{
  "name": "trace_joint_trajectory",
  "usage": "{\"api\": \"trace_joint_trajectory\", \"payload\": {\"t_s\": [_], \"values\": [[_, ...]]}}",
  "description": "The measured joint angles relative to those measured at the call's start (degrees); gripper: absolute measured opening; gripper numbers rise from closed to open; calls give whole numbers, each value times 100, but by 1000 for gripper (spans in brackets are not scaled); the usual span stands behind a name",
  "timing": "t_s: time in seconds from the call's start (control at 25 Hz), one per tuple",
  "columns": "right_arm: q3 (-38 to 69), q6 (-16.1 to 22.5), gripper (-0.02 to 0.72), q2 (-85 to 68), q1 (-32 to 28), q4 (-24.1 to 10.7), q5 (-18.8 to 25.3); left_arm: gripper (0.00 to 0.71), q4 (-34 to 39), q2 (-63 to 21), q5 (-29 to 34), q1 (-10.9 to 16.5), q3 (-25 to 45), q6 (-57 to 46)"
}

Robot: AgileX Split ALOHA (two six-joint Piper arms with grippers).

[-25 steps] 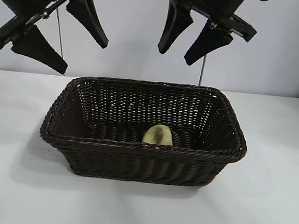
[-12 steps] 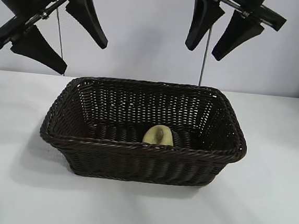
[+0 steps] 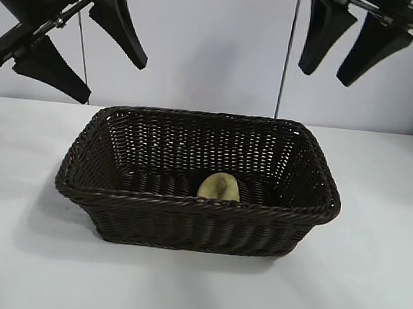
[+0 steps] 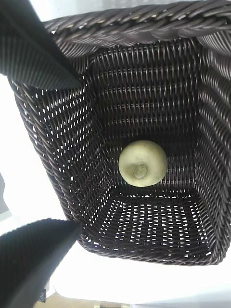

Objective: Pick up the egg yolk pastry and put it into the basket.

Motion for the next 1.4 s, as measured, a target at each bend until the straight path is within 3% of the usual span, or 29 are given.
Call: {"api": "trace_joint_trajectory", "payload": {"t_s": [0.32,1.4], "values": [[28,-5,393,-2,-69,168,0,542,5,0,0,0,0,0],[28,-5,393,-2,-69,190,0,542,5,0,-5,0,0,0]]}}
